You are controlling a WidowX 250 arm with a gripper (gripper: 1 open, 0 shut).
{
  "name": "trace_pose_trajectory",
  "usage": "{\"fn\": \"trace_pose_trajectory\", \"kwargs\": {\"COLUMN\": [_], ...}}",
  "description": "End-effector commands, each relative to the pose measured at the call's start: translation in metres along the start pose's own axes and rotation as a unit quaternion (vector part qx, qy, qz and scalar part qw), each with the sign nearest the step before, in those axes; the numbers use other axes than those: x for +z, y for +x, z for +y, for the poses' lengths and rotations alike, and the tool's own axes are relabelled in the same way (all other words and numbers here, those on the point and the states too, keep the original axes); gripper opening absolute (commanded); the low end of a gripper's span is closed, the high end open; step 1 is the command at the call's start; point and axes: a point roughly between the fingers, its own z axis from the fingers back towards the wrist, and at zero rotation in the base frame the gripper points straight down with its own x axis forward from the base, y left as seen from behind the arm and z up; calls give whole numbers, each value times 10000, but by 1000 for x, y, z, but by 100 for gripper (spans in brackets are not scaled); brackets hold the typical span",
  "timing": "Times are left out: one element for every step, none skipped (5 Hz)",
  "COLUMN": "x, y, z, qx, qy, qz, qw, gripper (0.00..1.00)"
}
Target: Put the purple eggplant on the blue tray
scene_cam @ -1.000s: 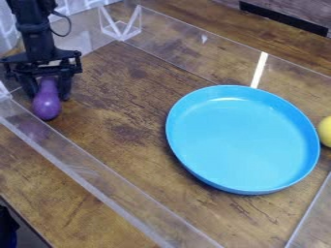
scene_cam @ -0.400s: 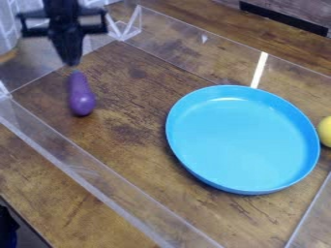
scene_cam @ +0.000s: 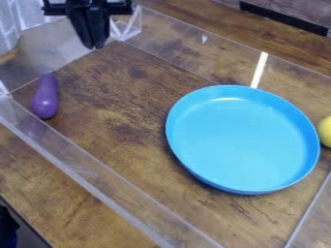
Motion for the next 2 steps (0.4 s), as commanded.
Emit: {"fn": "trace_pose_trajectory", "kwargs": {"x": [3,-7], "y": [6,7], "z": [5,9], "qx": [-151,-255], "qy": [-15,5], "qz": [-198,-181], "qw": [9997,9995], "gripper": [100,100]}}
